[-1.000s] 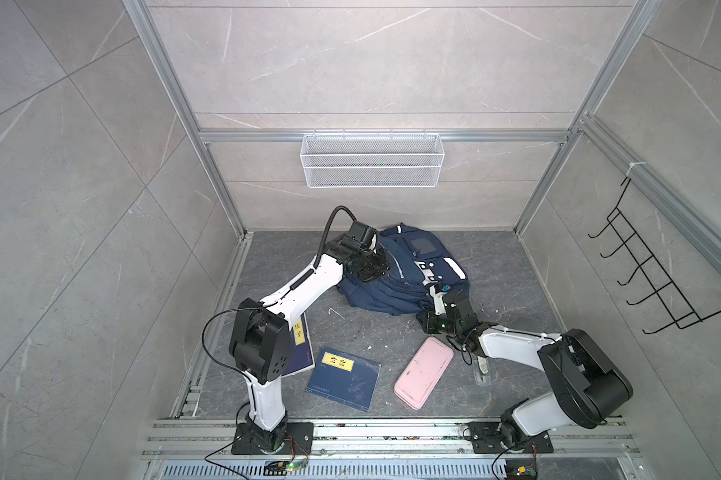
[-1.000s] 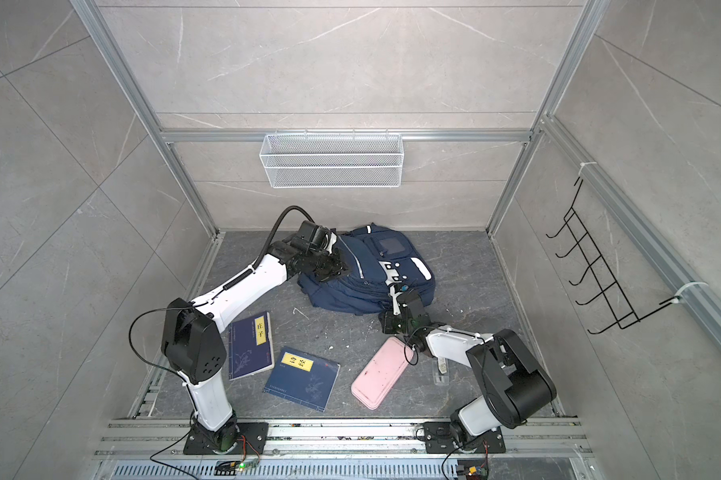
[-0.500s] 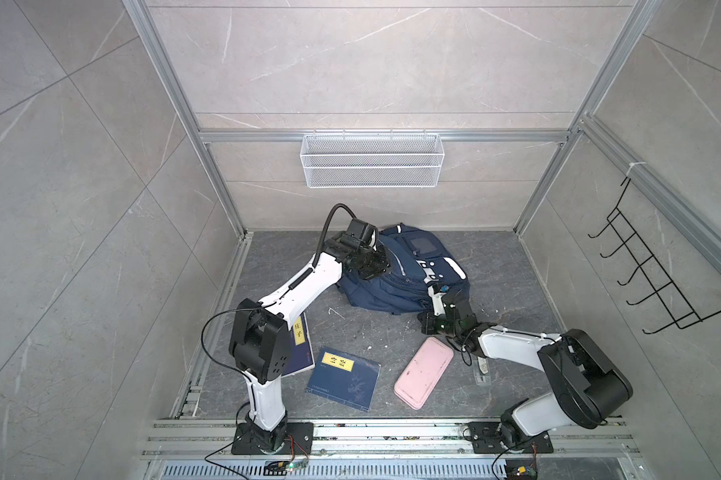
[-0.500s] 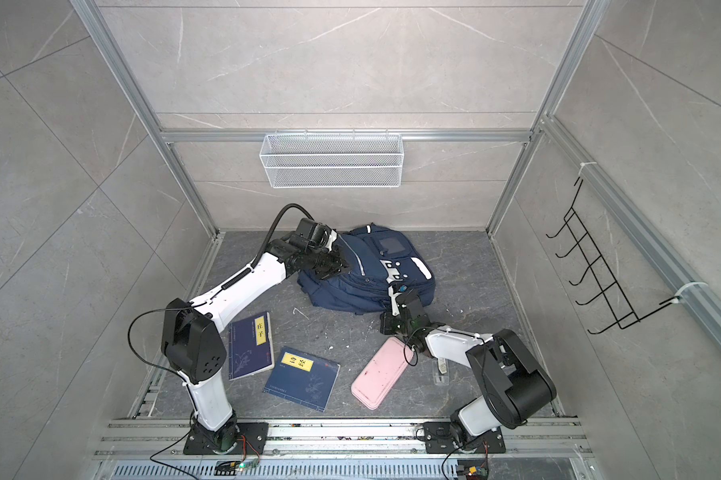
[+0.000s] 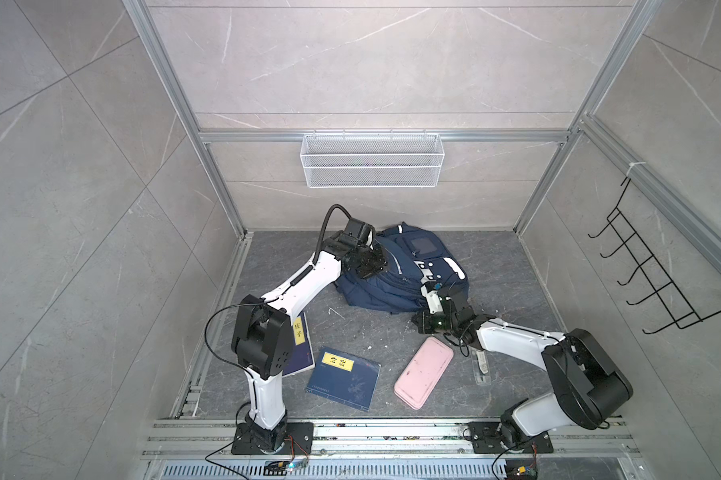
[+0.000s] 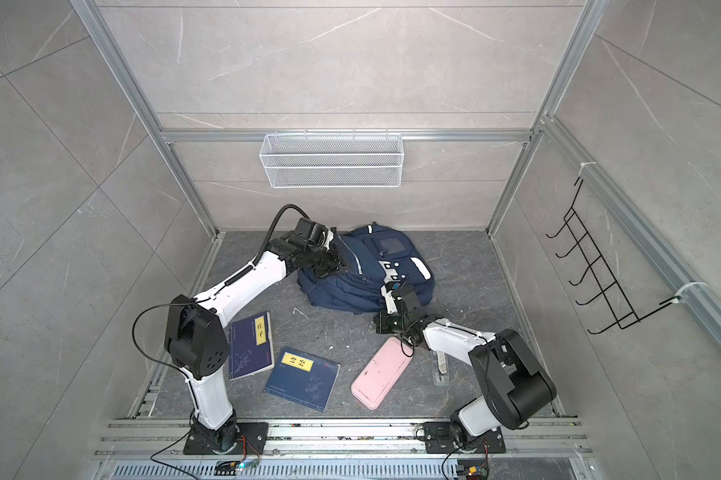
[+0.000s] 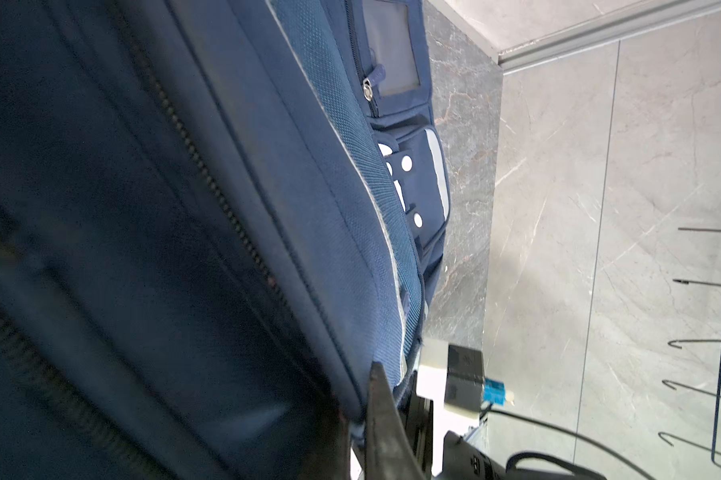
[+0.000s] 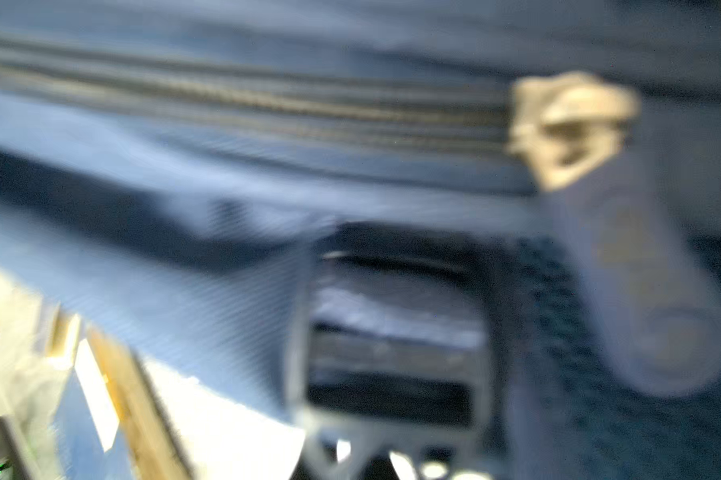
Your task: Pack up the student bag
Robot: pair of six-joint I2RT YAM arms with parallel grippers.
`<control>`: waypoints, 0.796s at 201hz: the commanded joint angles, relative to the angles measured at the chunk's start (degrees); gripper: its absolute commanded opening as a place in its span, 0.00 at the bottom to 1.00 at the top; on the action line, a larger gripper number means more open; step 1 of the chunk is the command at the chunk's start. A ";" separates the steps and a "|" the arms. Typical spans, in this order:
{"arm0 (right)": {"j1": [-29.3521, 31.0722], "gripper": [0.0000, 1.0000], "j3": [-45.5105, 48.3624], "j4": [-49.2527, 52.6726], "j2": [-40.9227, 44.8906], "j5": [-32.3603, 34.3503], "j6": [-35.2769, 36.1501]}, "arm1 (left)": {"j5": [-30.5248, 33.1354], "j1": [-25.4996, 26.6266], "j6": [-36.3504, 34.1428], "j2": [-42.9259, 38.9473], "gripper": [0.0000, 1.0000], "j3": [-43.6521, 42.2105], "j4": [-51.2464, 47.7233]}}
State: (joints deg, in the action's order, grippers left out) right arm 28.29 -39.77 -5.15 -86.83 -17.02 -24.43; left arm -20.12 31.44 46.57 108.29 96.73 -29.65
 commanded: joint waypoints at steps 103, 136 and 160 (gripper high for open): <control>9.69 0.00 -16.82 -2.44 -12.89 -7.70 -12.57 | -0.63 -0.37 7.31 1.72 0.00 -3.96 14.59; 9.68 0.00 -18.63 -1.92 -15.13 -3.68 -15.14 | 0.62 -0.80 7.40 -0.24 0.00 -8.15 15.26; 9.50 0.00 -17.44 -0.83 -14.21 -1.67 -14.78 | 1.89 -2.12 8.28 -3.41 0.00 -14.30 17.51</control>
State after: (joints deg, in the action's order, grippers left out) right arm 37.36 -56.49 -5.72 -101.51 -20.71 -38.00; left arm -20.84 30.52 53.34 109.89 86.48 -17.58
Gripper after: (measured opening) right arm 0.068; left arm 0.063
